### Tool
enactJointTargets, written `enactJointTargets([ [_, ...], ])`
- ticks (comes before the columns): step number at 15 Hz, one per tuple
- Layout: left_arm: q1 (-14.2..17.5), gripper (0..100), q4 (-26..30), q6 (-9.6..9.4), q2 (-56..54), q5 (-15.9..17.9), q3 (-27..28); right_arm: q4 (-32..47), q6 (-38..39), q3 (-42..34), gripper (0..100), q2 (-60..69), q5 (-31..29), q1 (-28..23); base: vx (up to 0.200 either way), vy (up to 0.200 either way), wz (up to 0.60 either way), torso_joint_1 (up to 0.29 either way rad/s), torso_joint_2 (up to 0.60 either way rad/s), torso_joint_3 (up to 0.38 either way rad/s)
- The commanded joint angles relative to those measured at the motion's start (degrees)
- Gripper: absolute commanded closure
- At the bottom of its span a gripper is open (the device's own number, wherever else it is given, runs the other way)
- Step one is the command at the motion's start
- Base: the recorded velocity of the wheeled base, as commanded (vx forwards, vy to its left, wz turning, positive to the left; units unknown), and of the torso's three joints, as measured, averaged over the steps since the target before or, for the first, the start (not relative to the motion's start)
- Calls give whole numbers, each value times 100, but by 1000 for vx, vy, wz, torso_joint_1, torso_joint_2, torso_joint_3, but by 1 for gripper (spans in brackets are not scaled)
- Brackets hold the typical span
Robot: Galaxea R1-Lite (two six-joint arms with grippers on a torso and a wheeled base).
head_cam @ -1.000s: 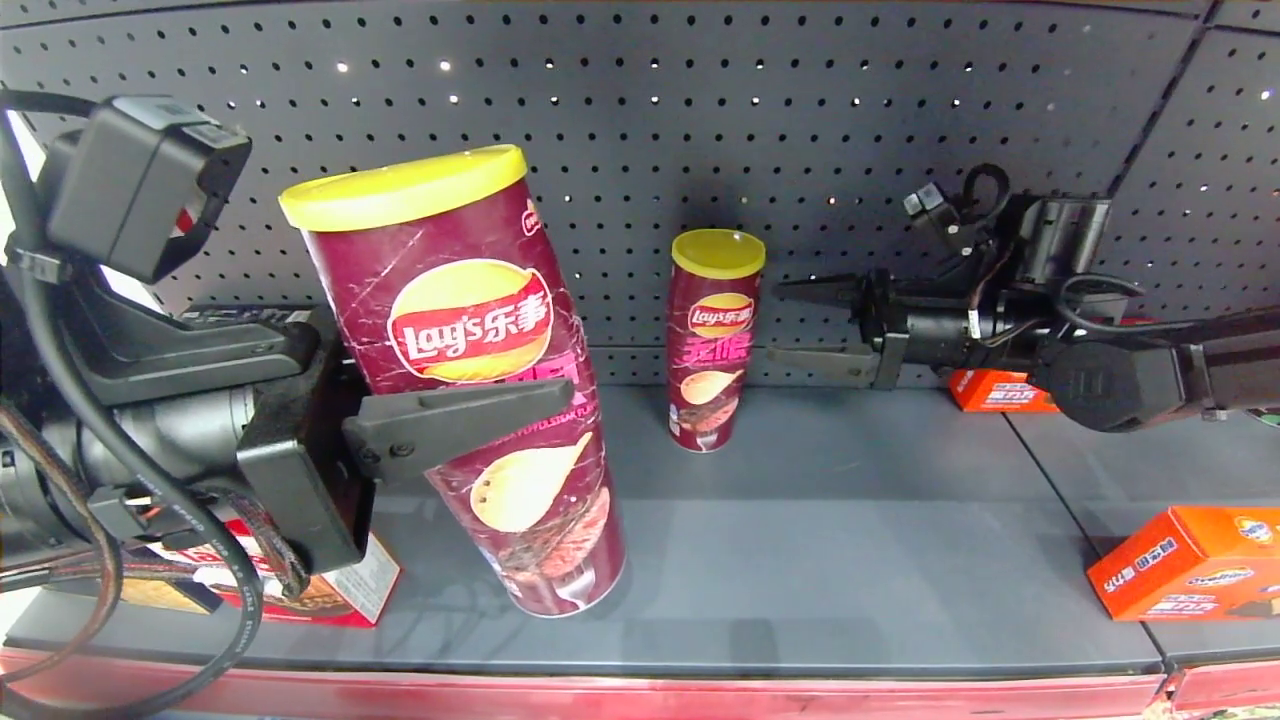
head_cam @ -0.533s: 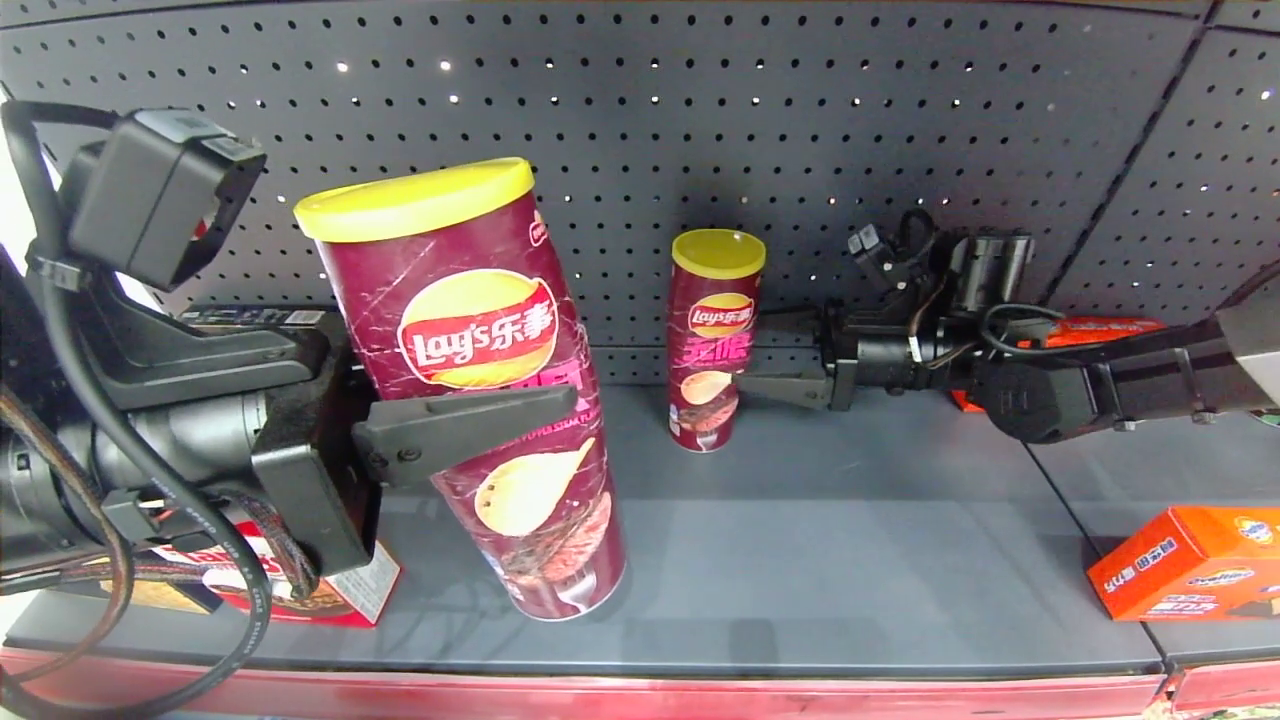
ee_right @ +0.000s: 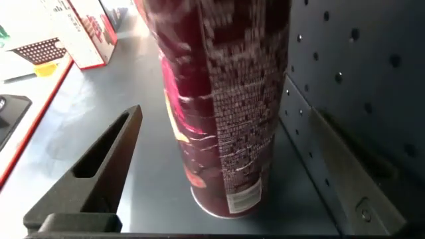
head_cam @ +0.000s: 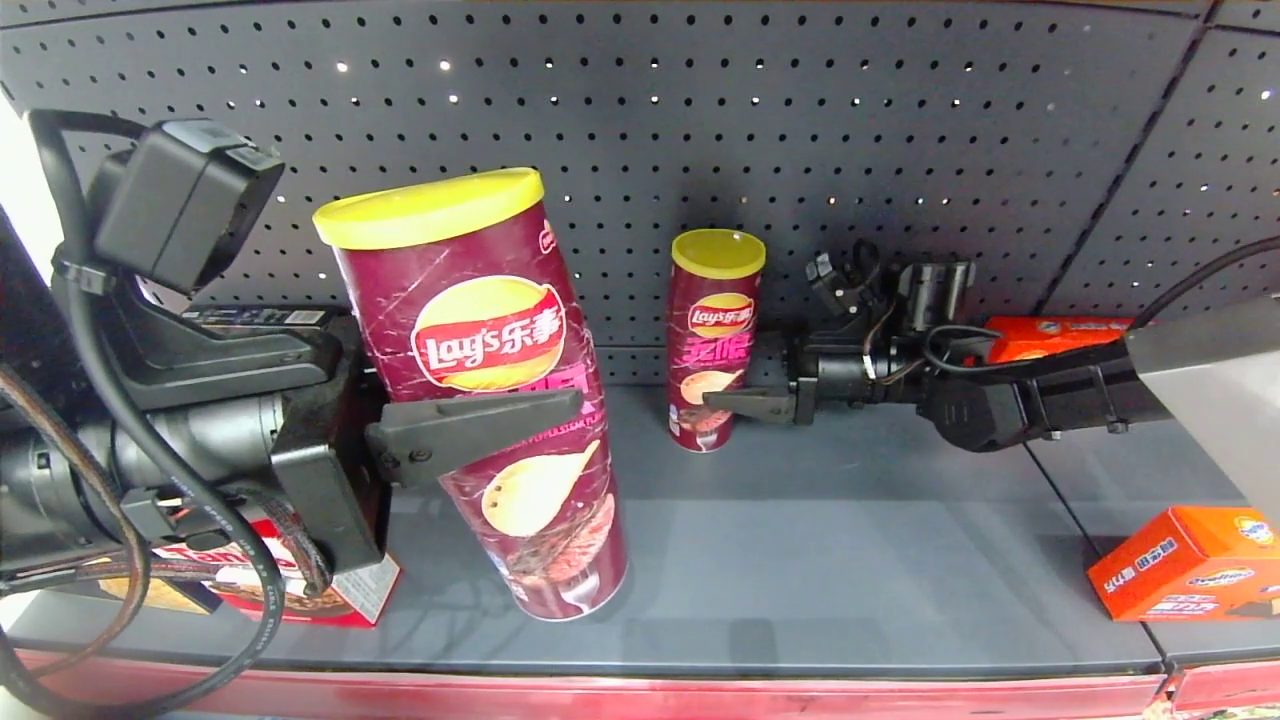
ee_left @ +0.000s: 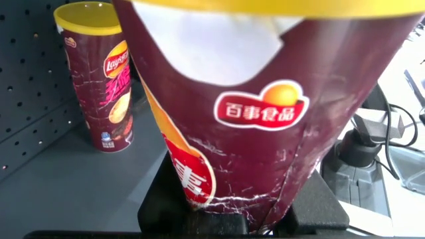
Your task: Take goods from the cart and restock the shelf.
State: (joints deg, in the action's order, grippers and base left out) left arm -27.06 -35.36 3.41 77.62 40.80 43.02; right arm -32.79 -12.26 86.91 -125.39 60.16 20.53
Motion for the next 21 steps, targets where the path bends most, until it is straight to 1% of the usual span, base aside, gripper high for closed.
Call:
enactJointTargets([
  [1,-1,100,-6,1,25,-2,-13,-8,-4,90,0,-152,4,56,0,0,0,0,0,0],
  [5,8,100,-6,1,69,-2,-13,-8,-4,450,0,-477,-13,171,0,0,0,0,0,0],
  [10,8,100,-6,1,87,-2,-13,-34,-4,617,0,-618,-13,241,0,0,0,0,0,0],
  [11,8,100,-6,1,87,-11,-31,-34,-4,617,100,-618,-13,241,0,0,0,0,0,0],
  [16,17,100,-14,1,43,-11,-118,-25,5,564,100,-530,-39,241,0,0,0,0,0,0],
  [18,87,100,-14,1,34,-11,-171,-43,5,424,100,-293,-101,259,0,0,0,0,0,0],
  [20,87,100,-14,1,34,-11,-162,-105,5,160,100,103,-444,364,0,0,0,0,0,0],
  [21,87,100,-14,1,34,-11,-162,-210,13,-130,100,375,-602,452,0,0,0,0,0,0],
])
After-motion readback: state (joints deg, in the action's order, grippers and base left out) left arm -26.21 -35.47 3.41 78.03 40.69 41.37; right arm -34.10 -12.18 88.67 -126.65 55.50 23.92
